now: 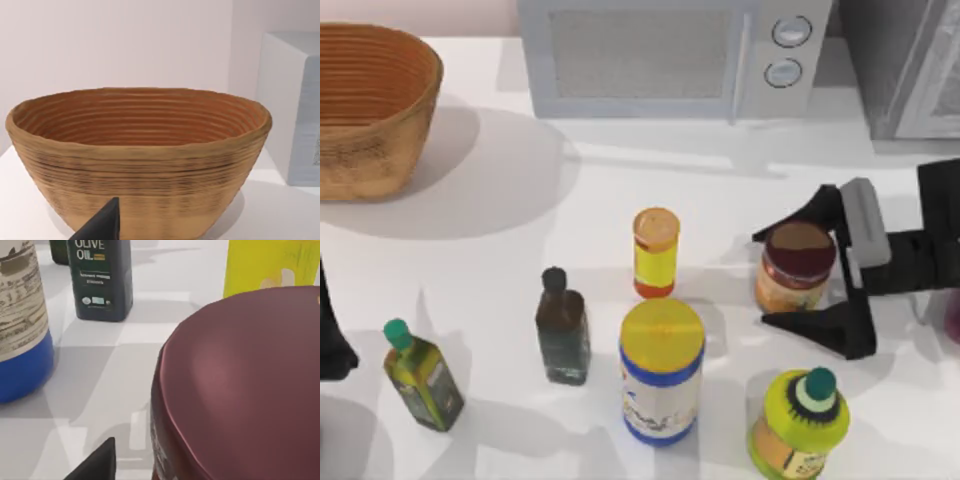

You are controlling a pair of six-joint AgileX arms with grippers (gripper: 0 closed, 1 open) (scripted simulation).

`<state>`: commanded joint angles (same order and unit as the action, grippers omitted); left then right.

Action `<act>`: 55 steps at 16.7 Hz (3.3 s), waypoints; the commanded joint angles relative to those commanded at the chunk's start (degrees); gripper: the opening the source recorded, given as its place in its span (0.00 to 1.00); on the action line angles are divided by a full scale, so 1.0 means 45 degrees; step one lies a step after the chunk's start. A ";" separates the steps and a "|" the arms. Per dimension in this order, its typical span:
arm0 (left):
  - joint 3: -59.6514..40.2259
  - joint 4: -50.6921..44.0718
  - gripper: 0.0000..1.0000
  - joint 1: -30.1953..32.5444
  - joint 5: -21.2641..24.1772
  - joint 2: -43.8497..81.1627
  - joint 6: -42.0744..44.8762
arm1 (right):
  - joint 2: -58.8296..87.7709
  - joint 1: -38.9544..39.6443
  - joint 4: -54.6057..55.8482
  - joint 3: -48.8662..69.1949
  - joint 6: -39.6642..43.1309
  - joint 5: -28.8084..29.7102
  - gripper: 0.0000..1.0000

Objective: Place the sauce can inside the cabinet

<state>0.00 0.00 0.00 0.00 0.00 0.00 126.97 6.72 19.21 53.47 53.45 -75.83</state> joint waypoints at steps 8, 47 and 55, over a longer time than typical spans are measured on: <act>0.0000 0.0000 1.00 0.0000 0.0000 0.0000 0.0000 | 0.0000 0.0000 0.0000 0.0000 0.0000 0.0000 0.47; 0.0000 0.0000 1.00 0.0000 0.0000 0.0000 0.0000 | -0.5458 -0.0074 -0.7388 0.1819 -0.0075 0.0194 0.00; 0.0000 0.0000 1.00 0.0000 0.0000 0.0000 0.0000 | -1.1585 -0.0460 -0.6532 -0.2026 -0.3369 0.4834 0.00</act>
<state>0.00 0.00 0.00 0.00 0.00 0.00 74.83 4.65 -10.18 44.36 38.29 -54.08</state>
